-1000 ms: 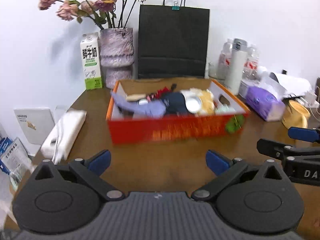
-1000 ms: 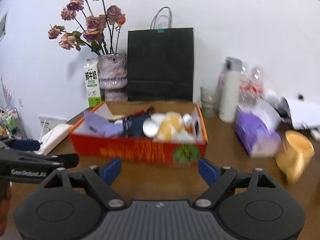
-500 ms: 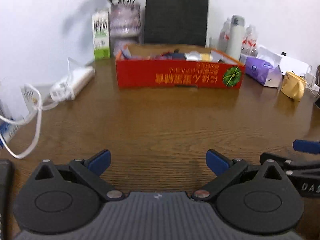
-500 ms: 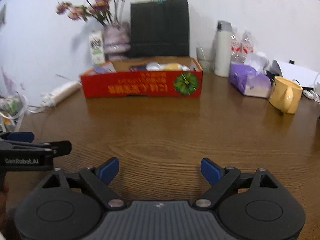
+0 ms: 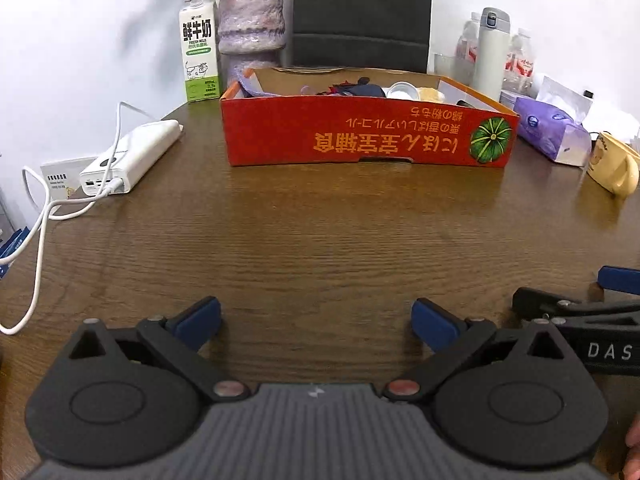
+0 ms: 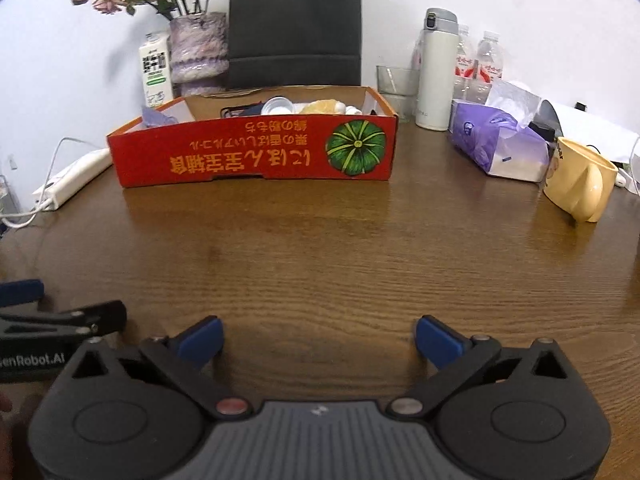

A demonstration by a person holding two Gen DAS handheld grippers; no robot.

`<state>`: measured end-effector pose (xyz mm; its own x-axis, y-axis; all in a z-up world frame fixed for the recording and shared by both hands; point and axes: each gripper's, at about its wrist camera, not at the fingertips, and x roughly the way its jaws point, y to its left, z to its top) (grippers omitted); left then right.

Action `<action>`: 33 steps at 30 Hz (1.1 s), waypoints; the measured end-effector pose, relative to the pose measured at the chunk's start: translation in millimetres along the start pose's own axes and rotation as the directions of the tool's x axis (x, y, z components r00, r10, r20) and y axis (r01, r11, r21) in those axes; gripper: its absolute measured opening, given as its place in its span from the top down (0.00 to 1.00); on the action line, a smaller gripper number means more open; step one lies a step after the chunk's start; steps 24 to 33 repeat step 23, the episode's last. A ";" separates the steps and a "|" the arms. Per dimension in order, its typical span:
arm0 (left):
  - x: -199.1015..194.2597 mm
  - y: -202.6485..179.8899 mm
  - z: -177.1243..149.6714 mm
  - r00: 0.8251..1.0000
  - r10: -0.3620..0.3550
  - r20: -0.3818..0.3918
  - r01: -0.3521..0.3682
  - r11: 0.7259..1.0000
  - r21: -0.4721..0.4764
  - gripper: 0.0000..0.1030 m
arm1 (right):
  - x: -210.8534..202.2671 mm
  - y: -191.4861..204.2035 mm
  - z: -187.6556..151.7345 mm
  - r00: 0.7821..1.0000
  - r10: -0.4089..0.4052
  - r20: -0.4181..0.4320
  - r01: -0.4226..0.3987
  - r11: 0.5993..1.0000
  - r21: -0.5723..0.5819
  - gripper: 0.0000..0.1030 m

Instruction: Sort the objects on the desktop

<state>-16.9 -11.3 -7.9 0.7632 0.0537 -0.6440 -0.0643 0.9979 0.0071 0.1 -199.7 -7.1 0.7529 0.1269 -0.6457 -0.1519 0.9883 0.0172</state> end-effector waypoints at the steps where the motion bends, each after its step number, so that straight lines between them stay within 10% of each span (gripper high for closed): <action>1: -0.2 0.6 0.3 1.000 -0.002 0.000 0.002 1.000 -0.001 0.00 | 1.1 0.0 0.9 1.000 -0.005 0.000 0.005 1.000 0.003 0.00; 33: 2.8 4.2 3.3 0.999 -0.035 -0.002 0.035 0.999 0.022 0.00 | 0.7 -0.4 1.3 1.000 0.008 -0.001 -0.008 1.000 -0.008 0.00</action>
